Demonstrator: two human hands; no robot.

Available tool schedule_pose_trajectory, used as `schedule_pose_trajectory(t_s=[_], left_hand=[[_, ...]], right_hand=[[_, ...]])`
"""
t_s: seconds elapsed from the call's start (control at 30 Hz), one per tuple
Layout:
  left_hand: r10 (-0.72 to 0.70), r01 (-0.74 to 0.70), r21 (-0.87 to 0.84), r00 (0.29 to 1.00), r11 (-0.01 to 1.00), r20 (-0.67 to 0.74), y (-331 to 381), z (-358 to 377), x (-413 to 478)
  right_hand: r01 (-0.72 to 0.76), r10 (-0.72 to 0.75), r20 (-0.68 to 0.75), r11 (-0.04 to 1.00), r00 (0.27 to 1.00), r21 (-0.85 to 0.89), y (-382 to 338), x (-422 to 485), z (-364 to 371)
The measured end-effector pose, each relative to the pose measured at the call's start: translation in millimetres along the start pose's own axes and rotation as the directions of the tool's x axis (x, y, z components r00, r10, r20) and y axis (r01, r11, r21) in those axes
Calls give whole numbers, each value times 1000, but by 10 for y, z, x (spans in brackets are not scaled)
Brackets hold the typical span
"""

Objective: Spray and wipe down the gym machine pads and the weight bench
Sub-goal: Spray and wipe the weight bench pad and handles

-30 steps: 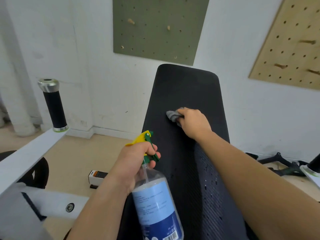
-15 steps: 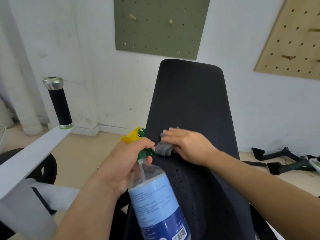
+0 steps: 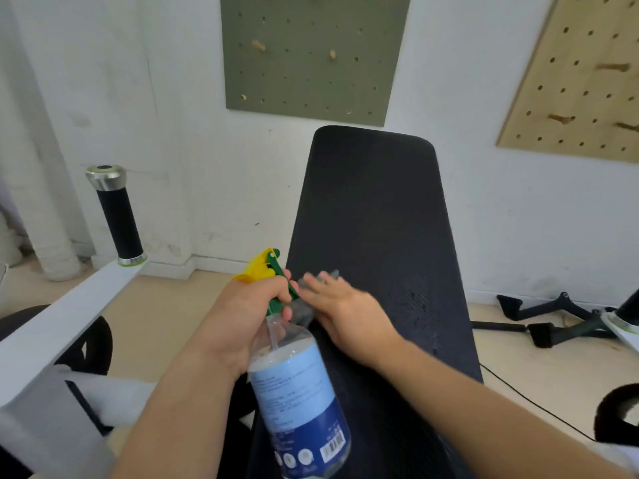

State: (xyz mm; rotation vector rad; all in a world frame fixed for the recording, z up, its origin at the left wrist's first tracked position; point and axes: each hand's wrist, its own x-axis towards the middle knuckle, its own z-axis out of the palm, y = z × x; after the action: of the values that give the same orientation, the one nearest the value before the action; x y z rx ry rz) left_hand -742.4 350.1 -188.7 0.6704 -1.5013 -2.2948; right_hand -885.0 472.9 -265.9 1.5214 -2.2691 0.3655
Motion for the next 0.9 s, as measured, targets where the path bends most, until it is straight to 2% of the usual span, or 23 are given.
schedule_pose_trajectory(t_s=[0.07,0.13,0.17,0.2,0.27,0.33,0.4,0.43,0.5,0.57,0.6,0.8,0.9], left_hand=[[4,-4,28,1000,1000,-9,-3,6,-51],[12,-12,73,1000,997,4,-28,49,-140],[13,-14,99,1000,995,15,-45,79,-187],[8,-11,119,1000,993,24,-62,108,-229],[-14,6,152,999,988,49,-101,206,-303],[-36,22,178,997,984,74,-155,324,-367],[-54,32,217,994,976,93,-197,472,-386],[-67,39,248,992,968,104,-205,550,-363],[-105,63,321,988,945,115,-203,750,-264],[-155,94,408,981,908,119,-174,975,-136],[-171,98,457,978,884,122,-149,1093,-67],[-183,40,681,973,731,139,-87,1552,256],[-212,67,717,970,694,115,-103,1606,309]], right_hand=[[-5,5,-22,1000,1000,3,9,-355,20],[-120,116,-90,992,989,-40,149,-597,-10],[-222,216,-136,975,967,-32,217,-696,-47],[-342,341,-161,939,926,24,270,-784,-95],[-554,577,-176,816,798,163,368,-927,-214],[-633,673,-175,737,719,235,423,-998,-349],[-620,705,-225,703,672,350,421,-999,-501],[-605,736,-277,670,618,430,411,-984,-585],[-559,816,-344,571,464,601,425,-984,-726],[-470,885,-328,455,330,756,455,-1034,-820],[-428,908,-306,406,285,808,478,-1065,-845],[-352,961,-224,269,164,897,666,-1085,-819],[-327,964,-236,263,120,908,822,-1064,-871]])
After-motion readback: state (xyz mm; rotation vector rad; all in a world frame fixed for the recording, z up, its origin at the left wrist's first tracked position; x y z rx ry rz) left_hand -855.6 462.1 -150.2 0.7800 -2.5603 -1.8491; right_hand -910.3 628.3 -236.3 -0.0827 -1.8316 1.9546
